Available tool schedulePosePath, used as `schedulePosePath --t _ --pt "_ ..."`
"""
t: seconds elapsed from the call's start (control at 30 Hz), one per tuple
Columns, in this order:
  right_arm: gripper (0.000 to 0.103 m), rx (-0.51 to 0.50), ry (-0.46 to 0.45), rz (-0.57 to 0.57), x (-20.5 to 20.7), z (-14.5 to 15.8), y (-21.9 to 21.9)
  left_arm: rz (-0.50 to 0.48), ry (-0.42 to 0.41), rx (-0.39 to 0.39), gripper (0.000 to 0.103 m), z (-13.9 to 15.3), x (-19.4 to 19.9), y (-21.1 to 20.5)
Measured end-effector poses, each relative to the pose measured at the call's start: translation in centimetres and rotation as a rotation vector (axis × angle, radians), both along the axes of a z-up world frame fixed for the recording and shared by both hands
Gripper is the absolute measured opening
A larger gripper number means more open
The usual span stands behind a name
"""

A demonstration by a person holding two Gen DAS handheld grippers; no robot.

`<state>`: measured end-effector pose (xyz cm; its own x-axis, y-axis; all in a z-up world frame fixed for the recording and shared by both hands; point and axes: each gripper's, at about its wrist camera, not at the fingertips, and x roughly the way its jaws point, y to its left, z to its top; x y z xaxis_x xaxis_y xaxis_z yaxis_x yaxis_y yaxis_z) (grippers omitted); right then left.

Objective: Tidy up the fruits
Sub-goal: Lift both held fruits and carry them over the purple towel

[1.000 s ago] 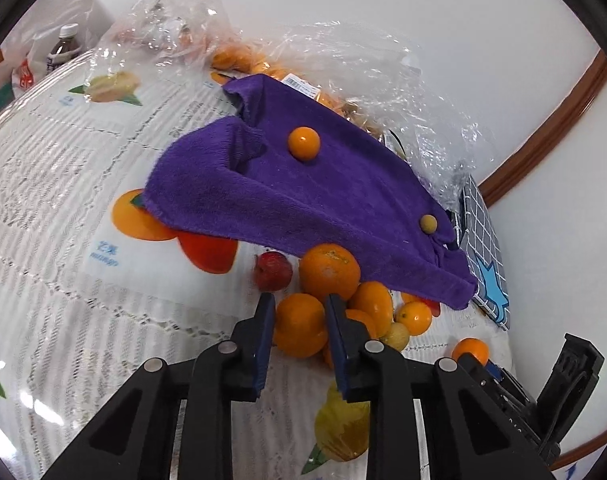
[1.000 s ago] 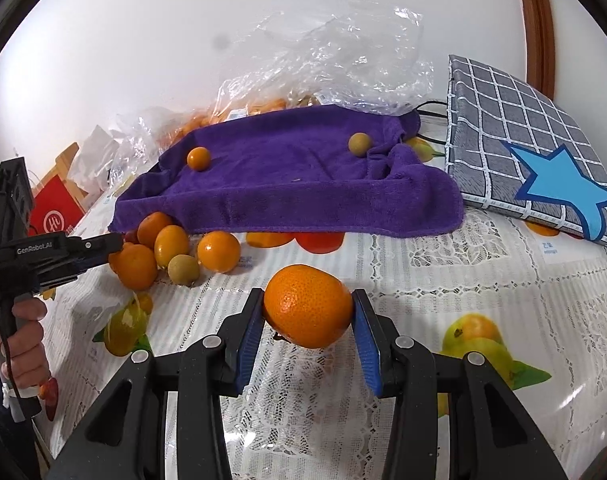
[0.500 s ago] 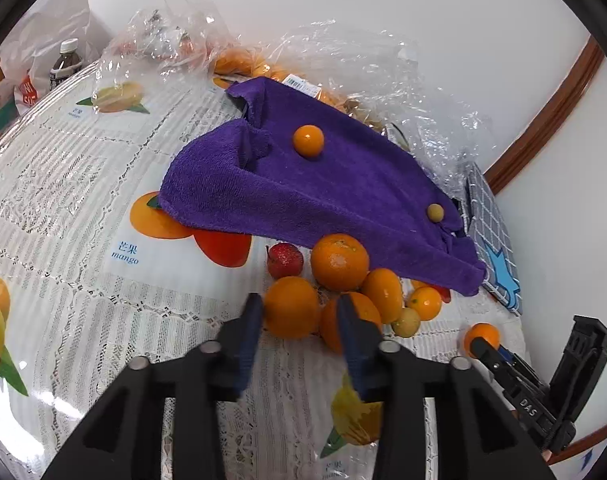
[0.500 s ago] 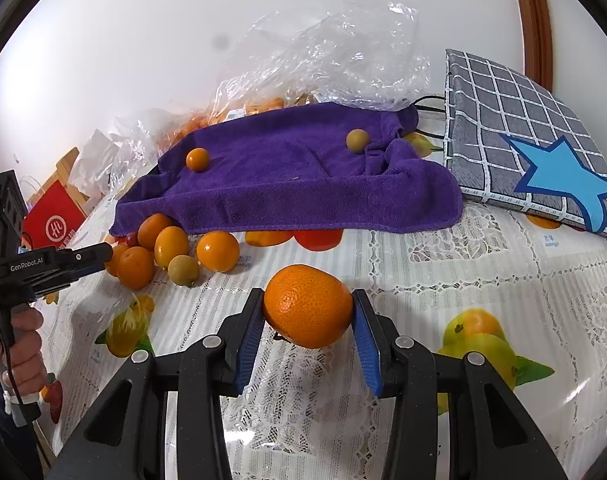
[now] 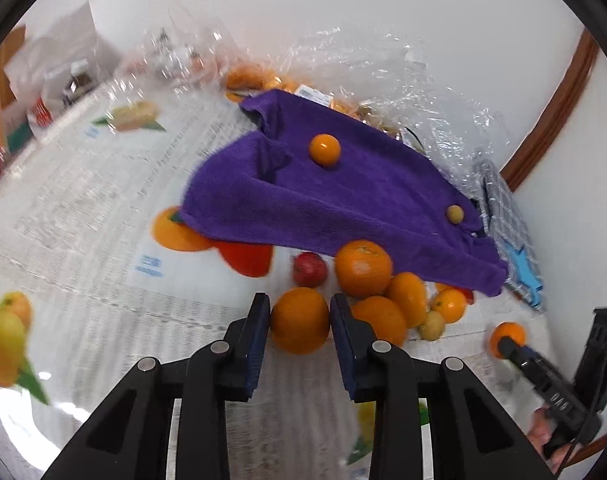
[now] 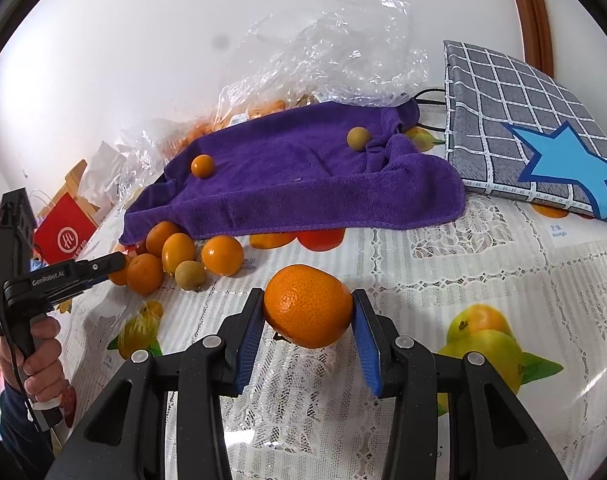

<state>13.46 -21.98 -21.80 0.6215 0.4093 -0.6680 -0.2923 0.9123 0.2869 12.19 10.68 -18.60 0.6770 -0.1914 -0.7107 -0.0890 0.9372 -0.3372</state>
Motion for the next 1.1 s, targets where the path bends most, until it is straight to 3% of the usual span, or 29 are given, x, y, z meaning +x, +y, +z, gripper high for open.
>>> schedulePosePath --t 0.27,0.53,0.8,1.1 --pt "0.043 0.005 0.006 0.018 0.2 -0.1 0.1 -0.019 -0.033 0.076 0.03 -0.3 -0.8 0.1" --pt "0.043 0.015 -0.006 0.052 0.0 0.0 0.2 -0.033 -0.015 0.022 0.034 -1.0 -0.8 0.3" --pt "0.043 0.023 -0.017 0.066 -0.3 0.1 0.3 -0.05 -0.072 -0.114 0.03 -1.1 -1.5 1.6" --pt "0.043 0.017 -0.048 0.054 -0.8 0.9 0.7 -0.053 -0.121 -0.097 0.03 0.4 -1.8 1.1"
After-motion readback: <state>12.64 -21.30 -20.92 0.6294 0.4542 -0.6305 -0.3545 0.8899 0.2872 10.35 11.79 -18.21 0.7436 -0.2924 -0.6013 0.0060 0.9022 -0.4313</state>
